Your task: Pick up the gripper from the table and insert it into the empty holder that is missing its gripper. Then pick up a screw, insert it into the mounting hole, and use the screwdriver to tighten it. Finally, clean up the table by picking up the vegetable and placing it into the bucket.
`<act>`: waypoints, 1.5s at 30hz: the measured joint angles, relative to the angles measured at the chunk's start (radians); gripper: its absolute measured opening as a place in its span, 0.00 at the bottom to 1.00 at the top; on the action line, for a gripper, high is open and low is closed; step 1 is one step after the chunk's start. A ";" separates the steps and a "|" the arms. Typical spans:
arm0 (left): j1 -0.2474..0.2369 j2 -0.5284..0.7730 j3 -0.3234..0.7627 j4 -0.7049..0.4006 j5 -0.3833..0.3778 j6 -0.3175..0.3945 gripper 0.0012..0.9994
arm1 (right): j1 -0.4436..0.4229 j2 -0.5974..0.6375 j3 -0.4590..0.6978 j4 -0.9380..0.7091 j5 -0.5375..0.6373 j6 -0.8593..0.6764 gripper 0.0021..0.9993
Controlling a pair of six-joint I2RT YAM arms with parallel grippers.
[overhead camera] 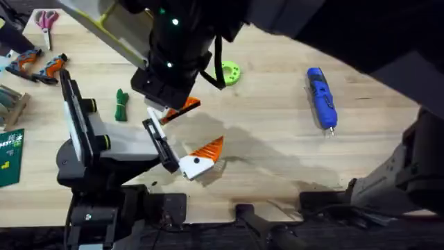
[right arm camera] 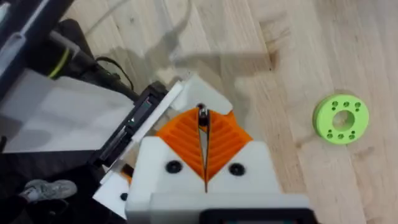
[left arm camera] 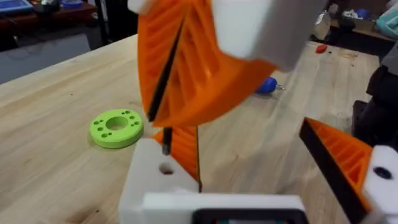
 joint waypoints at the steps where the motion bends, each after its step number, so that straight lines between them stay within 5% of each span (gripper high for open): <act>1: 0.000 0.000 0.000 0.000 0.000 0.000 0.99 | 0.000 0.000 0.000 0.000 0.000 0.000 0.00; 45: 0.000 0.000 0.000 0.000 0.000 0.000 0.99 | 0.002 0.030 0.000 -0.002 -0.008 0.004 0.00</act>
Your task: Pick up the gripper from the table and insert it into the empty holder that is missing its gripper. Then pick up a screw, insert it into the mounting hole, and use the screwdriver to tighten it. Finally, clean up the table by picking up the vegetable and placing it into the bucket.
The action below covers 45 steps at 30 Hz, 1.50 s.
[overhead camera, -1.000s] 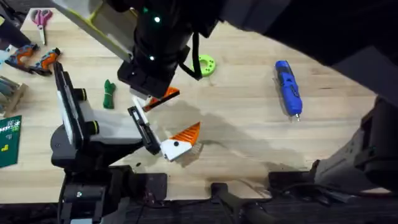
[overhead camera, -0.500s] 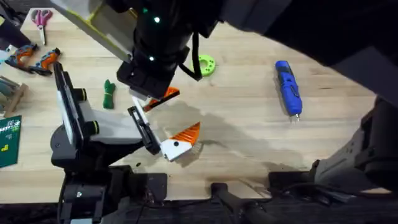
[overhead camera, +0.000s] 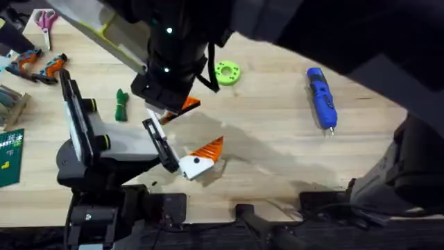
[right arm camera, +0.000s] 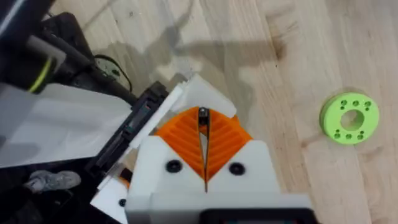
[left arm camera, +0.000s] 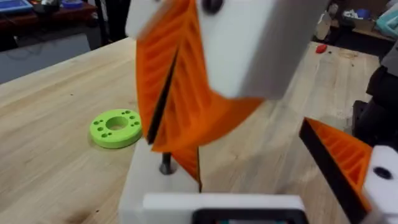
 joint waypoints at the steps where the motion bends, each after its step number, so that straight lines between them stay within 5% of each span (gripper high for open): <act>1: 0.000 0.000 0.000 0.000 0.000 0.000 0.99 | 0.000 0.002 0.000 -0.001 0.000 0.000 0.00; 31: 0.000 0.000 0.000 0.000 0.000 0.000 0.99 | 0.000 0.030 0.000 -0.005 -0.003 0.008 0.01; 36: 0.000 0.000 0.000 0.000 0.000 0.000 0.99 | 0.000 0.030 0.000 -0.002 -0.003 0.018 0.31; 37: 0.000 0.000 0.000 0.000 0.000 0.000 0.99 | -0.003 0.030 0.000 -0.002 0.004 0.019 0.46; 43: 0.000 0.000 0.000 0.000 0.001 0.000 0.99 | -0.018 0.021 0.016 -0.002 0.004 0.025 0.73; 45: 0.000 0.000 0.000 -0.001 0.001 0.000 0.99 | -0.025 0.011 0.034 -0.002 0.000 0.026 0.95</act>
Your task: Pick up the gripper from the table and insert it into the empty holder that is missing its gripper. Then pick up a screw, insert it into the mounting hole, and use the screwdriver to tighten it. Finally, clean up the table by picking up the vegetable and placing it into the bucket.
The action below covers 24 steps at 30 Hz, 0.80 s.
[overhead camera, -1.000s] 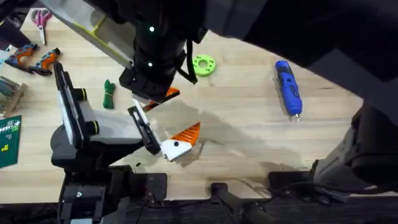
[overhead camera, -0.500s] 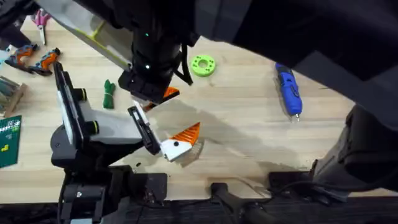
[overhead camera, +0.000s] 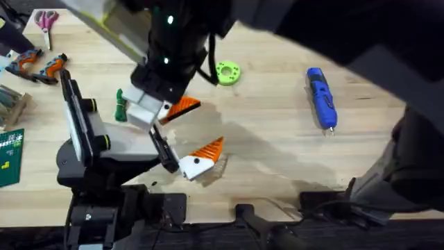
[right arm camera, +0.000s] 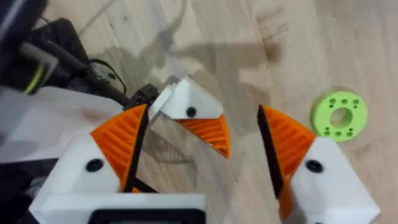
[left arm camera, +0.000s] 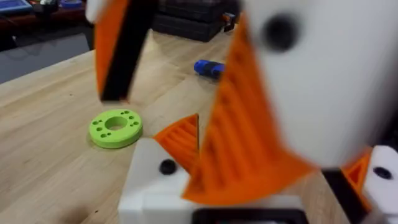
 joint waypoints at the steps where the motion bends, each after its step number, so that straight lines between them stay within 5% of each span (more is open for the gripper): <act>1: 0.000 0.000 0.000 0.000 0.001 0.000 0.99 | -0.005 -0.010 0.012 -0.001 -0.001 0.001 0.98; 13: 0.000 0.000 0.000 0.000 0.002 0.000 0.99 | -0.209 -0.202 0.078 -0.056 -0.003 0.001 0.99; 24: 0.000 0.000 0.000 0.000 0.002 0.000 0.99 | -0.436 -0.212 0.078 -0.088 -0.003 0.001 0.99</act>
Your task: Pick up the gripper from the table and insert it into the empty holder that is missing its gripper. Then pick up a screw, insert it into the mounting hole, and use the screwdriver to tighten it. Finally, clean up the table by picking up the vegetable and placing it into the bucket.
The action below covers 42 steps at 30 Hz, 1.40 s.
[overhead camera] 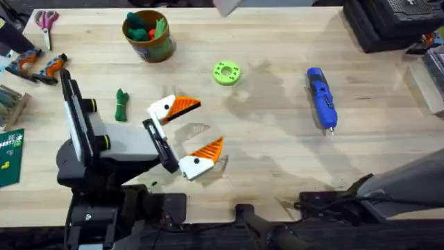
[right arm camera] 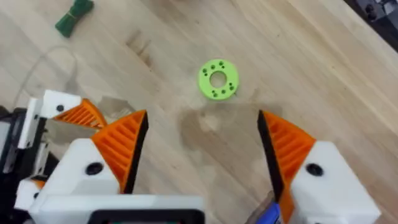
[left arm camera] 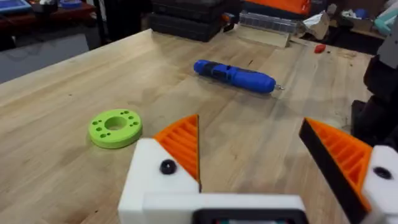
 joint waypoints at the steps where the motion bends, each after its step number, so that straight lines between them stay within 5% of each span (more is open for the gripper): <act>1: 0.000 0.000 0.000 0.000 0.000 0.000 0.99 | -0.010 0.000 0.000 0.000 0.000 0.000 0.99; 12: 0.000 0.000 0.000 0.000 0.000 0.000 0.99 | -0.030 0.000 0.000 -0.014 0.000 0.000 1.00; 13: 0.000 0.000 0.000 0.000 0.000 -0.004 0.89 | -0.030 0.000 0.000 -0.022 0.000 0.000 0.99; 18: 0.000 0.000 0.000 0.000 0.001 -0.003 0.10 | -0.030 0.000 0.000 -0.058 0.000 0.000 0.99; 19: 0.000 0.000 0.000 0.000 0.001 0.001 0.03 | -0.030 0.000 0.000 -0.065 0.000 0.000 0.99; 26: 0.000 0.000 0.000 0.000 0.002 0.000 0.01 | -0.069 -0.049 -0.008 -0.212 0.079 0.100 0.99; 30: 0.000 0.000 0.000 0.000 0.002 0.000 0.01 | -0.110 -0.148 -0.112 -0.188 0.142 0.166 0.99; 37: 0.000 0.000 0.000 0.000 0.001 0.000 0.01 | -0.195 -0.411 -0.548 0.022 0.185 0.245 0.99; 42: 0.000 0.000 0.000 0.002 -0.008 0.000 0.01 | -0.379 -0.566 -0.932 0.157 0.186 0.268 0.99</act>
